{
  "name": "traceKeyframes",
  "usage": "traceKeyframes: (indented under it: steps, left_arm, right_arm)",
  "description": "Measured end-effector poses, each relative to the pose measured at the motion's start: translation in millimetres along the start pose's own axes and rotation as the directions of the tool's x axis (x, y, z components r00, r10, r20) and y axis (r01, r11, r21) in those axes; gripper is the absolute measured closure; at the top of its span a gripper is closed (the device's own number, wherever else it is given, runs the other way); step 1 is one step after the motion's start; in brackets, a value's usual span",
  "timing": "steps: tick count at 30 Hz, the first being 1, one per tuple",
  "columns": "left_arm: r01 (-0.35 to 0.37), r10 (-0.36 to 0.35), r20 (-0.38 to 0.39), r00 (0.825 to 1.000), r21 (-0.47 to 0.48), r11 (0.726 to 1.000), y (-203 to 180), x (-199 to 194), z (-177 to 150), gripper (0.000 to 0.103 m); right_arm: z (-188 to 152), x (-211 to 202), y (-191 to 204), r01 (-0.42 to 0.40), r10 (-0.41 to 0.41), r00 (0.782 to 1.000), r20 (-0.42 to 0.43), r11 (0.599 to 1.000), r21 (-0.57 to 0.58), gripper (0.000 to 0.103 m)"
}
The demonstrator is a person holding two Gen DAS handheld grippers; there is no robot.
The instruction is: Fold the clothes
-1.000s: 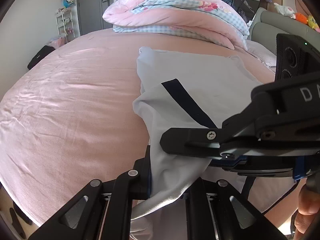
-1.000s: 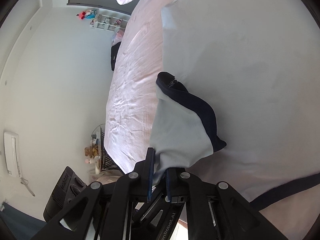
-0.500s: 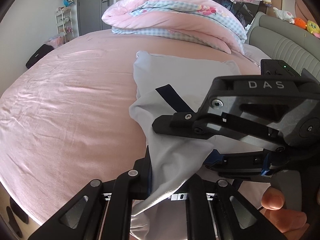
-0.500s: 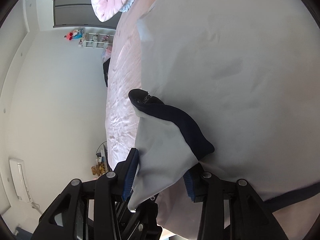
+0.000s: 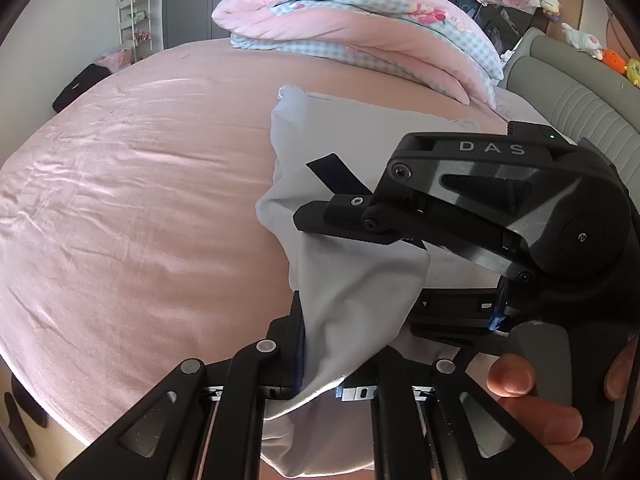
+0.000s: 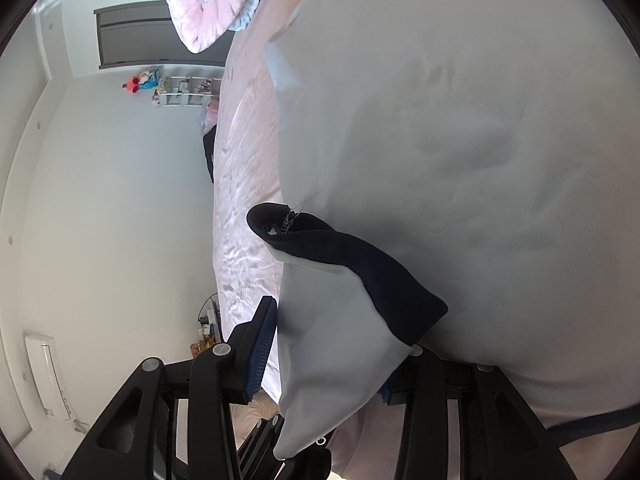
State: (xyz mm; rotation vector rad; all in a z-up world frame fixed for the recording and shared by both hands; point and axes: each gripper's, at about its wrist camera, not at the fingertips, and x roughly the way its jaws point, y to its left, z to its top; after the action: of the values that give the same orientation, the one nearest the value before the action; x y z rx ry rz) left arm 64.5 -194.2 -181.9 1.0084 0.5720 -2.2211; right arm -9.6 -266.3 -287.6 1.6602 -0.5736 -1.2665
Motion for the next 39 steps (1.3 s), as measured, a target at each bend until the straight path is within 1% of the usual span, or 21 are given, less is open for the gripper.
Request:
traceKeyframes:
  steps: [3, 5, 7, 10, 14, 17, 21, 26, 29, 34, 36, 39]
  left_arm:
    - [0.002, -0.002, -0.005, 1.000, 0.002, 1.000, 0.0, -1.9, -0.4, 0.094]
    - [-0.004, 0.004, -0.002, 1.000, 0.011, 1.000, -0.9, -4.2, -0.7, 0.094]
    - [-0.002, 0.002, -0.002, 1.000, 0.018, 1.000, -2.2, -5.0, -0.5, 0.094]
    - [-0.001, 0.001, -0.003, 1.000, 0.023, 1.000, -3.9, -5.7, 0.6, 0.094]
    - [0.021, -0.021, 0.000, 1.000, 0.016, 1.000, -4.3, -5.6, 2.6, 0.094]
    - [0.027, -0.027, 0.001, 1.000, 0.024, 0.999, -6.7, -6.7, 2.7, 0.094]
    - [0.029, -0.029, -0.005, 1.000, 0.040, 0.999, -10.5, -6.6, 2.7, 0.094]
    - [0.005, -0.005, -0.005, 1.000, 0.058, 0.998, -13.7, -4.8, 1.4, 0.094]
    - [-0.002, 0.003, -0.019, 1.000, 0.055, 0.998, -12.3, -4.7, -0.6, 0.094]
    - [-0.035, 0.039, -0.048, 0.998, 0.081, 0.996, -16.2, -3.3, -2.6, 0.094]
    - [-0.042, 0.047, -0.057, 0.997, 0.085, 0.995, -18.0, -1.6, -1.4, 0.094]
    - [-0.042, 0.048, -0.070, 0.996, 0.078, 0.996, -15.7, 1.0, -1.4, 0.094]
  right_arm:
    - [-0.7, -0.6, 1.0, 0.001, -0.001, 1.000, 0.005, 1.000, -0.012, 0.061]
    - [-0.4, -1.1, 3.0, 0.024, -0.023, 1.000, 0.006, 0.999, -0.027, 0.067]
    - [-0.7, -4.3, 5.8, 0.051, -0.050, 0.999, 0.020, 0.997, -0.054, 0.087]
    - [-1.1, -14.6, 12.9, 0.060, -0.053, 0.997, 0.064, 0.992, -0.110, 0.094]
    - [2.5, -39.9, 22.7, 0.071, -0.044, 0.985, 0.167, 0.984, -0.162, 0.097]
    - [8.4, -50.7, 24.1, 0.095, -0.060, 0.978, 0.201, 0.981, -0.170, 0.098]
    - [9.2, -51.8, 20.5, 0.113, -0.078, 0.974, 0.212, 0.981, -0.159, 0.099]
    - [6.4, -56.1, 12.4, 0.127, -0.094, 0.970, 0.224, 0.982, -0.138, 0.099]
    - [3.8, -57.9, 9.3, 0.145, -0.111, 0.966, 0.231, 0.980, -0.134, 0.099]
    - [0.1, -60.4, 8.4, 0.185, -0.142, 0.959, 0.246, 0.970, -0.160, 0.099]
    - [-1.6, -61.4, 8.0, 0.214, -0.164, 0.952, 0.257, 0.960, -0.179, 0.099]
    - [-3.0, -62.8, 4.7, 0.227, -0.177, 0.950, 0.257, 0.956, -0.183, 0.099]
